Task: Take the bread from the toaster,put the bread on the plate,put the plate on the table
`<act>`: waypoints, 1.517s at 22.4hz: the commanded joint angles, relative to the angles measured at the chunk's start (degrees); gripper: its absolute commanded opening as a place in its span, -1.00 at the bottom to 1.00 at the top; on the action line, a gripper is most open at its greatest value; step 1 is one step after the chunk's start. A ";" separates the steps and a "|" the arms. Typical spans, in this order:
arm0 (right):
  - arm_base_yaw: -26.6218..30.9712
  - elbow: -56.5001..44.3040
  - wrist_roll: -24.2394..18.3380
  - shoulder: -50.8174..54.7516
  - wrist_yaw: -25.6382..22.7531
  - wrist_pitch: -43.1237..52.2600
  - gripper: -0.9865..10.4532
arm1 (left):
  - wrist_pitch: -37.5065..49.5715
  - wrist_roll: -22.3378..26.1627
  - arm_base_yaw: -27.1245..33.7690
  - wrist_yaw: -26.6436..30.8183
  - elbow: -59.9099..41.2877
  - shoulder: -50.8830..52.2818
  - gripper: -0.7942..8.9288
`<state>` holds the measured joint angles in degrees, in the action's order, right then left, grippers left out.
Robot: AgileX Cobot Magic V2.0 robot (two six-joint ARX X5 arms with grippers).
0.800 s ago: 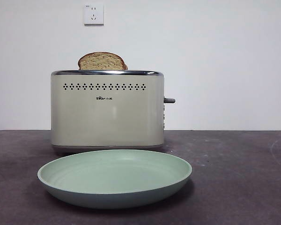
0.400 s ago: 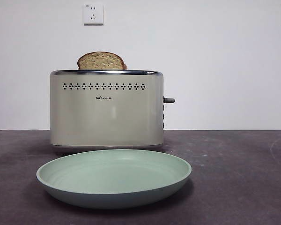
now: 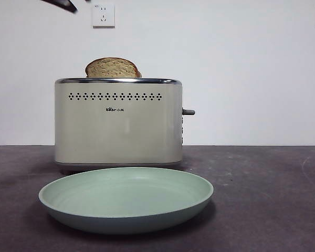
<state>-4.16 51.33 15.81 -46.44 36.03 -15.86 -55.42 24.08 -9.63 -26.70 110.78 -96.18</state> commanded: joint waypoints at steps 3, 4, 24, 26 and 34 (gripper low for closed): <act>-0.13 0.20 -0.20 -0.07 0.15 0.04 -0.39 | -0.26 9.27 -3.32 5.31 1.03 -4.20 -0.17; -0.13 0.17 -0.20 -0.07 0.13 0.02 -0.39 | -0.28 9.88 -4.02 5.88 1.03 -4.87 -0.17; -0.13 0.20 0.85 -0.04 0.96 -3.13 -0.39 | -2.93 13.92 -11.41 14.29 1.03 -14.67 -0.61; -0.13 0.20 0.87 -0.04 1.68 -3.30 -0.39 | -2.01 14.99 -10.82 15.19 1.03 -14.67 -0.85; -0.13 0.20 -0.92 -0.09 1.55 -7.78 -0.39 | 2.73 14.84 -10.97 23.37 1.05 -7.69 -0.85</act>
<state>-4.16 51.33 15.73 -46.54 37.52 -23.88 -53.95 38.52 -21.19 -5.58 111.28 -106.78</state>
